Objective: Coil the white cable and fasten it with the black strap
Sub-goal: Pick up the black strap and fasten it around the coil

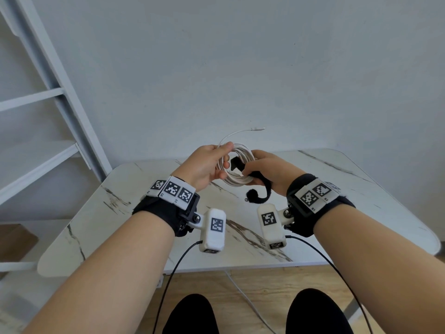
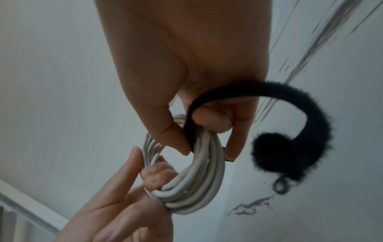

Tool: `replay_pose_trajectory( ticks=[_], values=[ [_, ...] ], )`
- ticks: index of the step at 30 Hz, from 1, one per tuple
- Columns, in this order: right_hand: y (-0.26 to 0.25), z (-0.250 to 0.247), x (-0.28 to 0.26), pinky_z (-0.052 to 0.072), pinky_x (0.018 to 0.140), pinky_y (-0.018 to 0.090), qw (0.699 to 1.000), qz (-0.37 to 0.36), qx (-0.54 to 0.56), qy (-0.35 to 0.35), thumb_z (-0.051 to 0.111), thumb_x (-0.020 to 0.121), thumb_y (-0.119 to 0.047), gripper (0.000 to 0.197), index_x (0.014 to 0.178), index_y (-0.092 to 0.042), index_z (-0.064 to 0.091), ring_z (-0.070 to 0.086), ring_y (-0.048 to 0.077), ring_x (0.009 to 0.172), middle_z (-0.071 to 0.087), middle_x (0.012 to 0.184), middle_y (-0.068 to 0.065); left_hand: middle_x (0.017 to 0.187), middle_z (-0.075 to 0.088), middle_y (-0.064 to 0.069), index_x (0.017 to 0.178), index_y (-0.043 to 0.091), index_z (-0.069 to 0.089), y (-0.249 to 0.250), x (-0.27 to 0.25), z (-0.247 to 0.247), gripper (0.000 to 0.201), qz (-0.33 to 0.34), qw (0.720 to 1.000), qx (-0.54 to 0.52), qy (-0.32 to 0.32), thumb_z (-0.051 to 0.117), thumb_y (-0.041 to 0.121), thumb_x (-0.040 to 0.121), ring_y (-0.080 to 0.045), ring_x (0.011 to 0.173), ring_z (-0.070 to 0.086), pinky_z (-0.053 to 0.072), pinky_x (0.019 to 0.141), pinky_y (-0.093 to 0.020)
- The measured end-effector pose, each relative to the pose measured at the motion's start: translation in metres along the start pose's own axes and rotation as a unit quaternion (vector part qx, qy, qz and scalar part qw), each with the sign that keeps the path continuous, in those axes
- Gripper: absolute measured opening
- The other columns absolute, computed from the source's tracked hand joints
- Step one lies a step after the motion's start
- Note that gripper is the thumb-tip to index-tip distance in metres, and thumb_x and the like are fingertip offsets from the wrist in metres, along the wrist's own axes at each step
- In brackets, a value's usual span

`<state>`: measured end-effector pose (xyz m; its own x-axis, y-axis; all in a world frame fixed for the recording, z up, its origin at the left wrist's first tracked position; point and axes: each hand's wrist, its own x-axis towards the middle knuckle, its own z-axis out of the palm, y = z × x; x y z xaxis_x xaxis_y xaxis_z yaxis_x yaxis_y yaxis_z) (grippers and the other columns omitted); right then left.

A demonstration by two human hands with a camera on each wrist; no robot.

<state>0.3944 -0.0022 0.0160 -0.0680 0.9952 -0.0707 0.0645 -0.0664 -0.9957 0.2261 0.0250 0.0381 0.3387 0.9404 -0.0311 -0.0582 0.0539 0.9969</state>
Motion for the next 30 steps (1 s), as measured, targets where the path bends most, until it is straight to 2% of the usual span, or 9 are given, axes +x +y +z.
replay_pose_trajectory(
  ticks=[3, 7, 15, 18, 24, 30],
  values=[
    [0.0019, -0.0002, -0.0005, 0.058, 0.086, 0.038, 0.999, -0.024, 0.035, 0.011, 0.058, 0.083, 0.011, 0.040, 0.119, -0.007, 0.059, 0.065, 0.023, 0.084, 0.064, 0.094, 0.011, 0.068, 0.050, -0.003, 0.097, 0.006, 0.060, -0.0009, 0.0006, -0.0027, 0.022, -0.018, 0.999, -0.032, 0.007, 0.063, 0.027, 0.093, -0.013, 0.060, 0.048, 0.041, 0.039, -0.017],
    [0.0045, -0.0015, 0.0000, 0.058, 0.077, 0.028, 0.996, -0.040, 0.078, -0.005, 0.055, 0.083, 0.017, 0.048, 0.125, -0.008, 0.056, 0.065, 0.021, 0.085, 0.067, 0.091, 0.006, 0.069, 0.050, -0.003, 0.097, 0.006, 0.061, -0.0008, 0.0009, -0.0058, 0.022, -0.043, 0.997, -0.063, 0.002, 0.064, 0.027, 0.092, -0.012, 0.060, 0.050, 0.043, 0.040, -0.017],
    [0.0048, -0.0053, 0.0013, 0.056, 0.072, 0.024, 0.991, -0.047, 0.115, -0.058, 0.051, 0.084, 0.021, 0.047, 0.117, -0.012, 0.057, 0.067, 0.017, 0.086, 0.069, 0.096, 0.005, 0.070, 0.051, -0.003, 0.107, 0.004, 0.060, 0.0020, 0.0021, -0.0098, 0.028, -0.068, 0.995, -0.071, -0.023, 0.063, 0.028, 0.093, -0.012, 0.059, 0.052, 0.046, 0.043, -0.018],
    [0.0061, -0.0054, 0.0031, 0.057, 0.075, 0.025, 0.991, -0.048, 0.114, -0.059, 0.051, 0.083, 0.021, 0.047, 0.116, -0.012, 0.058, 0.067, 0.019, 0.089, 0.068, 0.101, 0.008, 0.070, 0.051, -0.003, 0.105, 0.003, 0.061, 0.0024, 0.0022, -0.0096, 0.027, -0.069, 0.995, -0.064, -0.022, 0.063, 0.028, 0.093, -0.012, 0.060, 0.052, 0.047, 0.044, -0.018],
    [0.0081, -0.0052, 0.0065, 0.056, 0.075, 0.025, 0.994, -0.047, 0.085, -0.056, 0.052, 0.083, 0.020, 0.052, 0.128, -0.005, 0.057, 0.065, 0.022, 0.093, 0.066, 0.107, 0.012, 0.070, 0.050, -0.004, 0.108, 0.002, 0.060, 0.0016, 0.0030, -0.0086, 0.031, -0.064, 0.997, -0.050, -0.008, 0.062, 0.029, 0.093, -0.012, 0.059, 0.051, 0.046, 0.042, -0.018],
    [0.0087, -0.0049, 0.0057, 0.057, 0.082, 0.028, 0.992, -0.048, 0.092, -0.066, 0.051, 0.083, 0.021, 0.049, 0.126, -0.003, 0.057, 0.066, 0.024, 0.091, 0.066, 0.102, 0.013, 0.071, 0.049, -0.004, 0.111, 0.002, 0.059, 0.0024, 0.0040, -0.0090, 0.033, -0.061, 0.997, -0.041, -0.010, 0.063, 0.029, 0.093, -0.012, 0.060, 0.050, 0.046, 0.042, -0.018]
  ],
)
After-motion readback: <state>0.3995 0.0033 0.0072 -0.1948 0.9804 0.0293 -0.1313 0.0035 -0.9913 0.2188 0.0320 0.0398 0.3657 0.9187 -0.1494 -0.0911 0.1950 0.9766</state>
